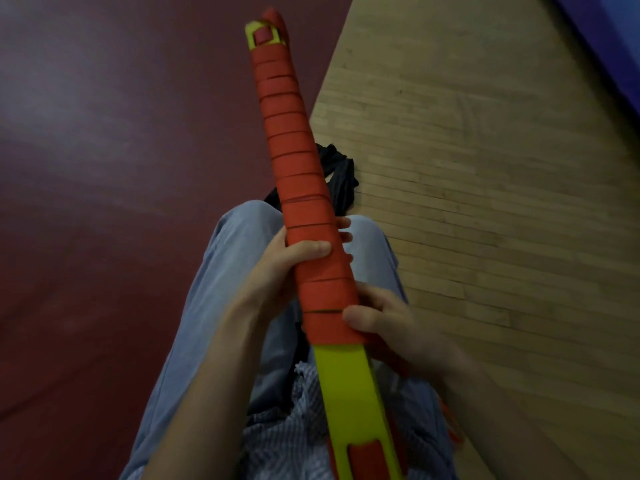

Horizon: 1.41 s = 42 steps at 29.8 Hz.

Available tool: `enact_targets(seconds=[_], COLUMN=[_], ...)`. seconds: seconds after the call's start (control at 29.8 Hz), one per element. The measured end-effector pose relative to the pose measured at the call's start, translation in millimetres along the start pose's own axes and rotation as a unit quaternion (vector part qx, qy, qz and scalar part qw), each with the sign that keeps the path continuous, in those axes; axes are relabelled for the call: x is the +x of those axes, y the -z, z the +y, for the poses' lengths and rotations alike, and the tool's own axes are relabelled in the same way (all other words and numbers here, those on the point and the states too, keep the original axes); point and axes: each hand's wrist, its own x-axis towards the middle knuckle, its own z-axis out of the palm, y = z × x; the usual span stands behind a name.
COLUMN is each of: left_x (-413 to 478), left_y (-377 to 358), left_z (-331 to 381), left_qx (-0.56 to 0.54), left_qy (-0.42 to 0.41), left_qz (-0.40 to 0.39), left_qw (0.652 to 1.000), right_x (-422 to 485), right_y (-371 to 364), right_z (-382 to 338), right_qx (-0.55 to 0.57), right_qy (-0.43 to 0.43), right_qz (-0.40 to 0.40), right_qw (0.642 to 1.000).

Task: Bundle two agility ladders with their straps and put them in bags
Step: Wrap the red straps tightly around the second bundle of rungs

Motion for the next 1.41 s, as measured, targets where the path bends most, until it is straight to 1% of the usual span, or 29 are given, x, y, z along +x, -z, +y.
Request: enact_targets(seconds=[0.07, 0.13, 0.17, 0.2, 0.27, 0.3, 0.34, 0.37, 0.4, 0.44, 0.5, 0.54, 0.64, 0.77, 0.87, 1.01, 1.08, 1.14, 1.21, 1.31, 1.34, 1.41], left_x=[0.9, 3.1, 5.8, 8.6, 13.7, 13.9, 12.4, 10.5, 8.4, 4.6, -0.3, -2.0, -5.4, -10.1, -10.8, -10.3, -7.6, -3.5, 0.9, 3.1, 3.7, 4.7], left_y=[1.7, 0.6, -3.1, -7.4, -17.2, -19.0, -17.9, -15.4, -11.0, -5.1, 4.6, 8.0, 12.6, 15.5, 16.0, 15.8, 15.4, 16.1, 17.2, 16.5, 15.4, 12.5], left_z=[2.7, 5.3, 3.7, 0.3, -11.5, -17.0, -21.2, -21.4, -19.6, -16.4, -8.5, -5.6, -1.2, 9.5, 10.3, 10.4, 12.1, 13.5, 14.3, 14.6, 13.9, 13.5], left_qx=[0.04, 0.062, 0.065, 0.057, 0.05, 0.057, 0.051, 0.034, 0.014, -0.013, -0.081, -0.108, -0.134, -0.117, -0.121, -0.127, -0.13, -0.142, -0.144, -0.118, -0.095, -0.039], left_qy=[0.027, 0.065, 0.078, 0.081, 0.068, 0.057, 0.052, 0.053, 0.061, 0.071, 0.087, 0.088, 0.067, 0.016, 0.008, 0.024, 0.026, 0.036, 0.042, 0.032, 0.029, 0.015], left_qz=[0.016, 0.043, 0.068, 0.105, 0.206, 0.256, 0.288, 0.302, 0.303, 0.292, 0.24, 0.212, 0.147, 0.091, 0.076, 0.08, 0.083, 0.091, 0.096, 0.105, 0.115, 0.142], left_qw=[0.999, 0.995, 0.993, 0.99, 0.975, 0.963, 0.955, 0.951, 0.951, 0.954, 0.963, 0.967, 0.978, 0.989, 0.99, 0.988, 0.988, 0.985, 0.984, 0.987, 0.988, 0.989], right_x=[-1.1, -1.2, -2.5, -3.4, -6.8, -7.5, -8.2, -7.9, -6.7, -4.9, -0.5, 1.8, 1.2, -7.9, -10.6, -15.5, -18.0, -19.0, -20.8, -23.6, -24.8, -27.6], right_y=[-4.3, -3.7, -3.4, -4.9, -12.9, -18.4, -24.5, -27.5, -26.2, -23.9, -16.2, -12.6, -4.2, 7.3, 19.7, 37.5, 47.5, 56.2, 62.3, 63.5, 63.5, 60.7], right_z=[-4.5, -9.6, -10.6, -10.6, -10.5, -10.4, -10.0, -12.3, -14.6, -17.1, -20.0, -19.1, -15.3, -20.0, -20.7, -29.9, -34.2, -34.5, -29.8, -12.0, -4.1, 7.4], right_qx=[-0.011, -0.082, -0.14, -0.206, -0.331, -0.387, -0.425, -0.444, -0.445, -0.42, -0.343, -0.32, -0.328, -0.319, -0.314, -0.279, -0.317, -0.379, -0.44, -0.493, -0.517, -0.589], right_qy=[0.016, 0.021, 0.016, 0.004, -0.024, -0.023, -0.013, -0.002, -0.004, -0.018, -0.054, -0.066, -0.074, -0.065, -0.056, -0.082, -0.078, -0.085, -0.104, -0.094, -0.081, -0.072], right_qz=[0.033, 0.076, 0.105, 0.133, 0.168, 0.169, 0.168, 0.162, 0.153, 0.139, 0.1, 0.08, 0.026, -0.024, -0.066, -0.094, -0.082, -0.062, -0.021, 0.064, 0.095, 0.134], right_qw=[0.999, 0.993, 0.984, 0.969, 0.928, 0.906, 0.889, 0.881, 0.882, 0.897, 0.932, 0.942, 0.941, 0.945, 0.945, 0.952, 0.942, 0.919, 0.892, 0.863, 0.847, 0.794])
